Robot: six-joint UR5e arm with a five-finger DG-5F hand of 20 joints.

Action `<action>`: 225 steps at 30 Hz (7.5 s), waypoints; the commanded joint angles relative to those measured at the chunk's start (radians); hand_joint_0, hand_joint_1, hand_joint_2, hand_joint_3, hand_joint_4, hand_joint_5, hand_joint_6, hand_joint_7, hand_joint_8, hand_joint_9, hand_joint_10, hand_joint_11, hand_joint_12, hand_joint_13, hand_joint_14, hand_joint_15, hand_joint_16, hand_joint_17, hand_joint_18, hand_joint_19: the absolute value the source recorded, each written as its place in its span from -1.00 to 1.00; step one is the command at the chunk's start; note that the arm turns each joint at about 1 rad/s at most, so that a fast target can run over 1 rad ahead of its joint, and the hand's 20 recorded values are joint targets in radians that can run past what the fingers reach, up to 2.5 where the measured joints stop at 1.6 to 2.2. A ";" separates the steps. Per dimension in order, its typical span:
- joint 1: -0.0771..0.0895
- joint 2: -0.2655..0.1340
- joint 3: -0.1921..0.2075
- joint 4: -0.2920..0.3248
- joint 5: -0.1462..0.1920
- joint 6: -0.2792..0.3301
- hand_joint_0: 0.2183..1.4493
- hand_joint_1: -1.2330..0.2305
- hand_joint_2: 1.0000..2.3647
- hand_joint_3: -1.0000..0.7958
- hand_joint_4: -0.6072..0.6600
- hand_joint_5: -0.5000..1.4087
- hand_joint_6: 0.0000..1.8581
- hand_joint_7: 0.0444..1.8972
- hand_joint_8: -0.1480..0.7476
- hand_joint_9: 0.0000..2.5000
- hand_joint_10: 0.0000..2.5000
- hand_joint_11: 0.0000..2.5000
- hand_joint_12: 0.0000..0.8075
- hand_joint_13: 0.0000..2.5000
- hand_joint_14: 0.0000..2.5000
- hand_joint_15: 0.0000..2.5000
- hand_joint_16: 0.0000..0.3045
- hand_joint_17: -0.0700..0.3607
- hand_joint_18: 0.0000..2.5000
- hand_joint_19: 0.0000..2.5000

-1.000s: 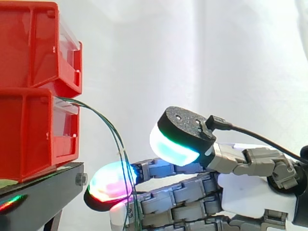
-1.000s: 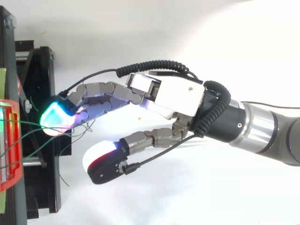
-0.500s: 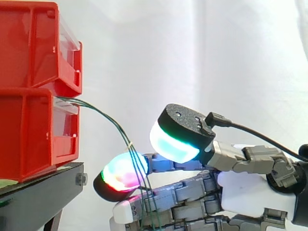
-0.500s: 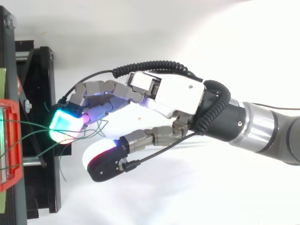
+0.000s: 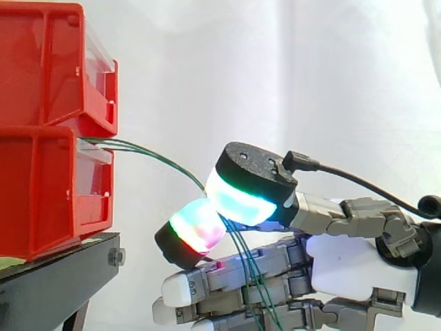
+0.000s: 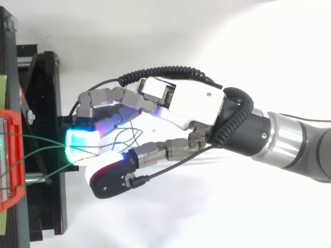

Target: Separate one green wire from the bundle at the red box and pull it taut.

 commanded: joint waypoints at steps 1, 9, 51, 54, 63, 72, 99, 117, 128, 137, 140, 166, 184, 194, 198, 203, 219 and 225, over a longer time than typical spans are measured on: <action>0.000 -0.001 0.001 0.000 0.000 0.005 -0.36 -0.21 -0.98 -0.28 0.21 -0.58 -0.27 0.23 -0.10 -0.31 -0.99 -0.79 -0.21 -0.57 -0.99 -0.84 -0.69 -0.18 -0.57 -0.67; 0.000 0.000 0.001 0.000 0.000 0.007 -0.40 -0.12 -0.99 -0.37 0.23 -0.59 -0.21 0.12 -0.09 -0.28 -0.99 -0.77 -0.19 -0.56 -0.99 -0.83 -0.69 -0.18 -0.56 -0.65; -0.021 0.016 0.086 -0.178 -0.051 0.099 -0.36 -0.36 -0.98 -0.24 0.25 -0.65 -0.08 -0.03 -0.06 -0.31 -0.99 -0.67 -0.16 -0.56 -0.99 -0.81 -0.68 -0.16 -0.53 -0.65; -0.023 0.023 0.085 -0.200 -0.054 0.100 -0.34 -0.39 -0.98 -0.27 0.21 -0.65 -0.08 -0.04 -0.07 -0.31 -0.99 -0.66 -0.16 -0.56 -0.99 -0.81 -0.68 -0.16 -0.53 -0.66; -0.026 0.063 0.085 -0.284 -0.054 0.099 -0.25 -0.49 -1.00 -0.44 0.19 -0.65 -0.07 -0.10 -0.09 -0.31 -0.99 -0.65 -0.18 -0.55 -0.99 -0.82 -0.68 -0.17 -0.51 -0.67; -0.035 0.109 0.088 -0.358 -0.049 0.074 -0.52 -0.25 -1.00 -0.44 0.24 -0.62 -0.08 -0.04 -0.06 -0.25 -0.99 -0.66 -0.14 -0.53 -0.99 -0.80 -0.66 -0.14 -0.48 -0.63; -0.037 0.119 0.091 -0.376 -0.046 0.036 -0.34 -0.42 -0.98 -0.23 0.19 -0.66 -0.05 -0.05 -0.05 -0.30 -0.99 -0.63 -0.16 -0.54 -0.99 -0.78 -0.67 -0.15 -0.49 -0.62; -0.040 0.119 0.090 -0.376 -0.045 0.039 -0.37 -0.26 -1.00 -0.44 0.22 -0.62 -0.08 0.02 -0.08 -0.24 -0.99 -0.64 -0.18 -0.50 -0.99 -0.78 -0.69 -0.18 -0.48 -0.61; -0.044 0.119 0.091 -0.376 -0.049 0.045 -0.20 -0.66 -1.00 -0.43 0.17 -0.66 -0.03 -0.02 -0.10 -0.29 -0.98 -0.60 -0.17 -0.51 -0.99 -0.78 -0.68 -0.16 -0.47 -0.66; -0.055 0.119 0.091 -0.384 -0.051 0.046 -0.55 -0.34 -1.00 -0.44 0.24 -0.63 -0.05 -0.04 -0.05 -0.23 -0.99 -0.61 -0.11 -0.50 -0.99 -0.77 -0.65 -0.11 -0.44 -0.61; -0.058 0.120 0.091 -0.388 -0.051 0.048 -0.43 -0.03 -1.00 -0.44 0.20 -0.62 -0.08 0.02 -0.07 -0.20 -0.99 -0.61 -0.16 -0.49 -0.99 -0.76 -0.68 -0.16 -0.46 -0.58; -0.084 0.126 0.120 -0.460 -0.054 0.040 -0.39 0.09 -0.99 -0.39 0.20 -0.62 -0.09 0.06 -0.05 -0.15 -0.99 -0.58 -0.14 -0.46 -0.99 -0.74 -0.67 -0.15 -0.43 -0.55; -0.081 0.126 0.120 -0.462 -0.049 0.037 -0.44 -0.34 -0.99 -0.29 0.27 -0.64 -0.03 0.02 -0.02 -0.15 -0.98 -0.49 -0.13 -0.43 -0.99 -0.71 -0.66 -0.13 -0.40 -0.55; -0.081 0.125 0.120 -0.462 -0.046 0.037 -0.40 -0.01 -0.98 -0.12 0.26 -0.63 -0.05 0.02 0.03 -0.10 -0.98 -0.50 -0.07 -0.39 -0.99 -0.70 -0.63 -0.09 -0.37 -0.54; -0.081 0.126 0.120 -0.462 -0.043 0.037 -0.41 -0.22 -0.98 0.02 0.30 -0.63 -0.03 0.04 0.10 -0.09 -0.98 -0.48 0.00 -0.38 -0.99 -0.71 -0.59 -0.03 -0.32 -0.57; -0.081 0.125 0.120 -0.460 -0.043 0.037 -0.39 -0.30 -0.98 0.07 0.22 -0.63 -0.02 0.00 0.07 -0.10 -0.98 -0.45 -0.01 -0.40 -0.99 -0.71 -0.60 -0.04 -0.33 -0.58; -0.078 0.126 0.120 -0.460 -0.046 0.040 -0.38 -0.39 -0.97 -0.07 0.19 -0.65 -0.03 0.00 -0.02 -0.14 -0.98 -0.43 -0.11 -0.44 -0.99 -0.70 -0.65 -0.12 -0.42 -0.56; -0.077 0.126 0.120 -0.474 -0.048 0.065 -0.38 -0.38 -0.97 -0.08 0.18 -0.65 -0.03 0.01 -0.03 -0.13 -0.98 -0.41 -0.14 -0.44 -0.99 -0.69 -0.66 -0.13 -0.42 -0.55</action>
